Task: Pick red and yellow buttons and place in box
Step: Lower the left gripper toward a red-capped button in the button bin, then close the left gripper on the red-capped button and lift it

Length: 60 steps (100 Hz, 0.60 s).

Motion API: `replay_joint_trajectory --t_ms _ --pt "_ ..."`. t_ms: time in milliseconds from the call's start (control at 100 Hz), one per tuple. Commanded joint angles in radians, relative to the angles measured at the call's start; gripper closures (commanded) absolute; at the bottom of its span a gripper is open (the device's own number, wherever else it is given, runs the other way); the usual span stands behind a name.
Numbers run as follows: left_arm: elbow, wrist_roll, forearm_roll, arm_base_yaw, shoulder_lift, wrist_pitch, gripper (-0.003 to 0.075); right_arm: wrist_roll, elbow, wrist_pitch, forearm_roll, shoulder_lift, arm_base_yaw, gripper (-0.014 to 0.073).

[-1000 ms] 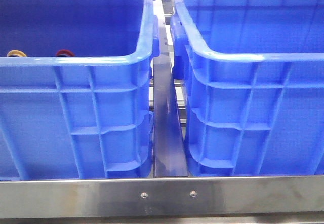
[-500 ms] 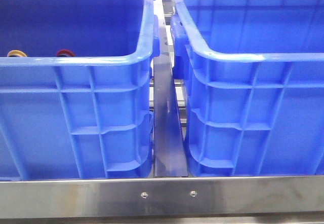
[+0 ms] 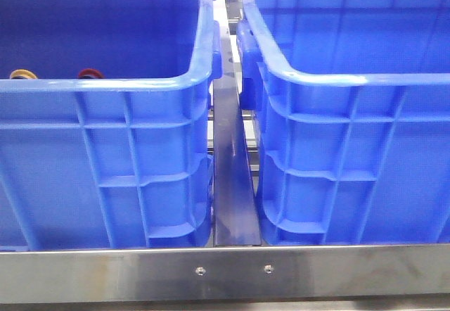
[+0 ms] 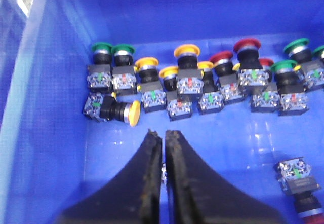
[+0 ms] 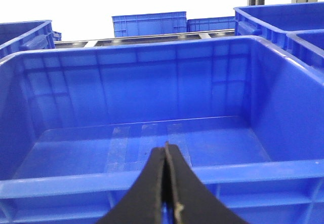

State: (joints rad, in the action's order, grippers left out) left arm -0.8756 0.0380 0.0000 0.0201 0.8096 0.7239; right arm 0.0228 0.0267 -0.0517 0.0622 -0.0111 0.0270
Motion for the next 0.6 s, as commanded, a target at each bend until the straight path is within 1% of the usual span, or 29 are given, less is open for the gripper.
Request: replay_joint_trajectory --t_ms 0,60,80,110,130,180,200,210,250,280,320,470,590 --pt "-0.036 -0.005 -0.007 0.002 0.005 -0.051 0.0682 -0.001 -0.019 -0.077 -0.003 -0.025 -0.002 0.0662" --pt "-0.036 -0.012 -0.007 0.002 0.005 -0.049 0.0598 -0.001 -0.019 -0.077 -0.003 -0.025 -0.002 0.0662" --pt "-0.036 -0.015 -0.007 0.002 0.005 -0.049 0.0556 -0.001 -0.019 -0.077 -0.003 -0.025 -0.002 0.0662" --pt "-0.036 -0.015 -0.009 0.002 0.005 -0.049 0.0478 -0.001 -0.019 -0.077 -0.003 -0.025 -0.002 0.0662" --pt "-0.036 -0.015 -0.009 0.002 0.005 -0.049 0.0444 -0.001 -0.019 -0.077 -0.003 -0.025 -0.002 0.0662" --pt "-0.036 -0.015 -0.011 0.002 0.005 -0.049 0.0309 -0.001 -0.019 -0.077 -0.003 -0.025 -0.002 0.0662" --pt "-0.036 -0.015 -0.015 0.002 0.005 -0.049 0.0277 -0.001 -0.019 -0.077 -0.003 -0.025 -0.002 0.0662" --pt "-0.036 -0.015 -0.016 0.002 0.005 -0.049 0.0248 -0.001 -0.019 -0.077 -0.003 -0.025 -0.002 0.0662" --pt "-0.036 -0.015 -0.025 0.002 0.005 -0.051 0.018 -0.001 -0.019 -0.077 -0.003 -0.025 -0.002 0.0662" --pt "-0.036 -0.016 -0.028 0.002 0.005 -0.053 0.0151 -0.001 -0.019 -0.077 -0.003 -0.025 -0.002 0.0662" --pt "-0.036 -0.017 -0.036 0.002 0.007 -0.053 0.0134 -0.001 -0.019 -0.077 -0.003 -0.025 -0.002 0.0662" --pt "-0.037 -0.076 -0.088 0.009 0.047 -0.053 0.0135 -0.001 -0.019 -0.077 -0.003 -0.025 -0.002 0.0662" --pt "-0.059 -0.08 -0.114 0.056 0.113 -0.053 0.0137 -0.001 -0.019 -0.077 -0.003 -0.025 -0.002 0.0662"
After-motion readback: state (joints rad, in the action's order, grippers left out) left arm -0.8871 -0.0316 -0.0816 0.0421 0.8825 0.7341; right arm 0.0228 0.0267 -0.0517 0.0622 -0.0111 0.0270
